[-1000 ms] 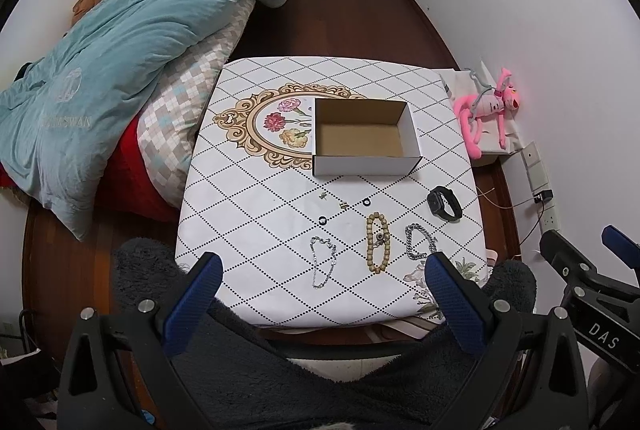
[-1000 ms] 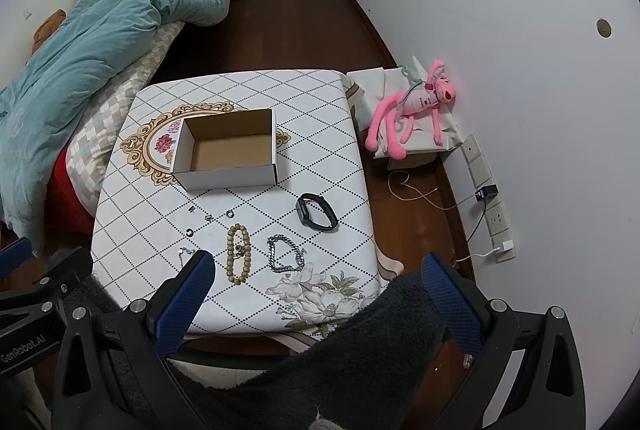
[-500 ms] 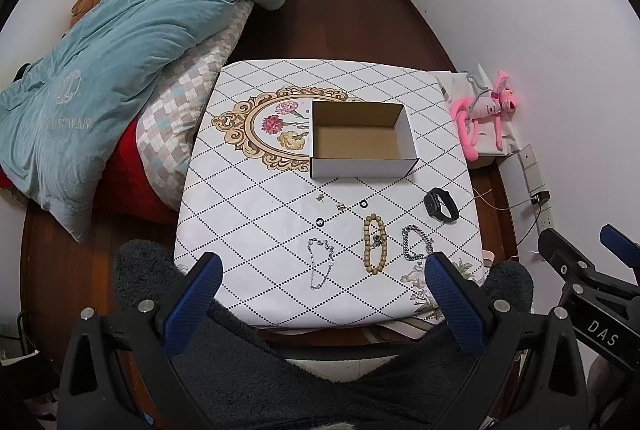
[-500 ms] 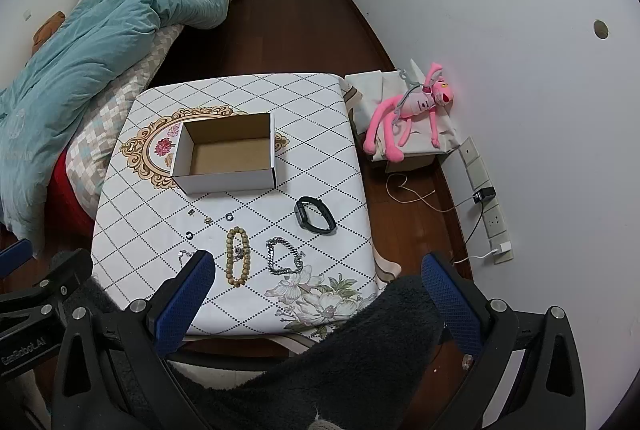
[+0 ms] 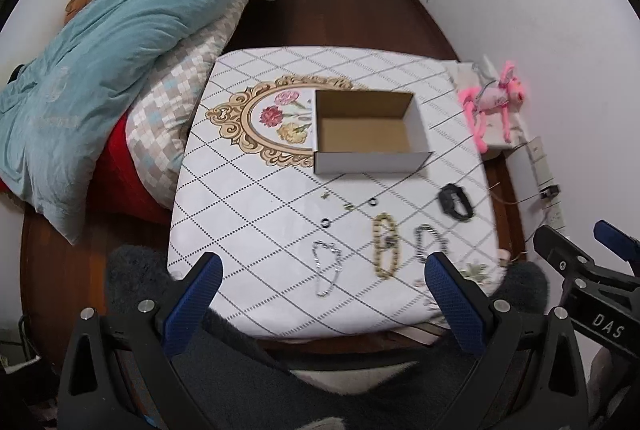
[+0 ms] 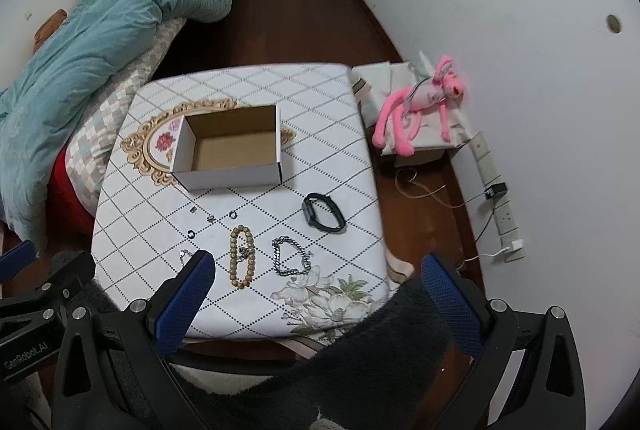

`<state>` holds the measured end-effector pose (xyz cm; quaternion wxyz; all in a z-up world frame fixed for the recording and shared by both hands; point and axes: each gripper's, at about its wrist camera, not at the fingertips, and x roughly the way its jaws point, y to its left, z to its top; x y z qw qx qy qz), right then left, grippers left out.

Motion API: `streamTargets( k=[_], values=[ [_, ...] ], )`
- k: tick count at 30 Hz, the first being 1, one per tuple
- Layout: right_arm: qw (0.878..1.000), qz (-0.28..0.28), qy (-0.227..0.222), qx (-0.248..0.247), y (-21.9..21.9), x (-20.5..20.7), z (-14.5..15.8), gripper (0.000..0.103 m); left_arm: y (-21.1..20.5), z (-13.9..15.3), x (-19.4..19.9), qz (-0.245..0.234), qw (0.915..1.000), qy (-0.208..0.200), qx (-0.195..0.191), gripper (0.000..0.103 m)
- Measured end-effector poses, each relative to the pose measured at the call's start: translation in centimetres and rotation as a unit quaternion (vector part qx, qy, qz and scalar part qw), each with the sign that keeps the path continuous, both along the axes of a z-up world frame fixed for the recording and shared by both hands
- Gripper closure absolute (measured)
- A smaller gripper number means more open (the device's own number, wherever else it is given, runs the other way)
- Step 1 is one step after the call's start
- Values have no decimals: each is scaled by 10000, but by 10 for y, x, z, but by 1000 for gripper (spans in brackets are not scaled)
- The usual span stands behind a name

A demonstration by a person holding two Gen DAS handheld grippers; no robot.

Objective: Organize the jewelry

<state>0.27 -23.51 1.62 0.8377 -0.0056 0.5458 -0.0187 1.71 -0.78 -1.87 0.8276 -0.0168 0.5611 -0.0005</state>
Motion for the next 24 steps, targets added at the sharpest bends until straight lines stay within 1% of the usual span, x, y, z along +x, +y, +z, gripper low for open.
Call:
streamTargets(
  k=[2, 5, 6, 7, 9, 10, 11, 12, 13, 15, 17, 18, 19, 20, 21, 22, 23, 24],
  values=[
    [9997, 93, 193, 113, 4, 14, -25, 0, 6, -19, 7, 12, 9999, 28, 104, 0],
    [9988, 199, 421, 121, 15, 31, -66, 1, 13, -50, 16, 65, 9996, 168, 235, 0],
    [9982, 234, 535, 144, 19, 37, -81, 4, 16, -63, 19, 98, 9993, 256, 264, 0],
    [9972, 265, 685, 160, 24, 41, -97, 8, 19, -74, 22, 126, 9989, 356, 271, 0],
    [9949, 328, 921, 229, 30, 48, -127, 15, 25, -99, 26, 176, 9983, 515, 184, 2],
    [9933, 344, 1062, 311, 33, 51, -143, 19, 28, -113, 28, 212, 9973, 681, 154, 5],
    [9914, 352, 1193, 406, 34, 53, -157, 21, 30, -121, 28, 222, 9966, 789, 98, 7],
    [9888, 337, 1359, 526, 36, 54, -173, 27, 32, -135, 28, 242, 9955, 914, 23, 15],
    [9862, 313, 1506, 619, 37, 56, -188, 34, 33, -143, 28, 261, 9947, 989, 32, 19],
    [9842, 270, 1611, 691, 39, 56, -212, 38, 35, -163, 26, 284, 9924, 1200, -20, 27],
    [9836, 258, 1665, 640, 45, 56, -231, 43, 36, -175, 23, 278, 9916, 1261, -64, 34],
    [9831, 254, 1697, 643, 46, 57, -239, 45, 36, -180, 21, 253, 9912, 1294, -86, 37],
    [9825, 241, 1730, 647, 48, 57, -246, 47, 35, -183, 19, 219, 9910, 1312, -134, 43],
    [9837, 245, 1690, 565, 52, 56, -250, 47, 35, -185, 17, 194, 9909, 1325, -164, 47],
    [9863, 314, 1553, 468, 56, 56, -249, 51, 34, -188, 15, 158, 9903, 1365, -219, 51],
    [9866, 362, 1536, 407, 60, 55, -251, 56, 34, -190, 13, 150, 9897, 1397, -269, 54],
    [9859, 381, 1578, 410, 64, 55, -256, 61, 34, -192, 11, 152, 9892, 1419, -326, 54],
    [9877, 408, 1477, 312, 68, 53, -257, 66, 34, -195, 9, 140, 9889, 1431, -365, 54]
  ],
)
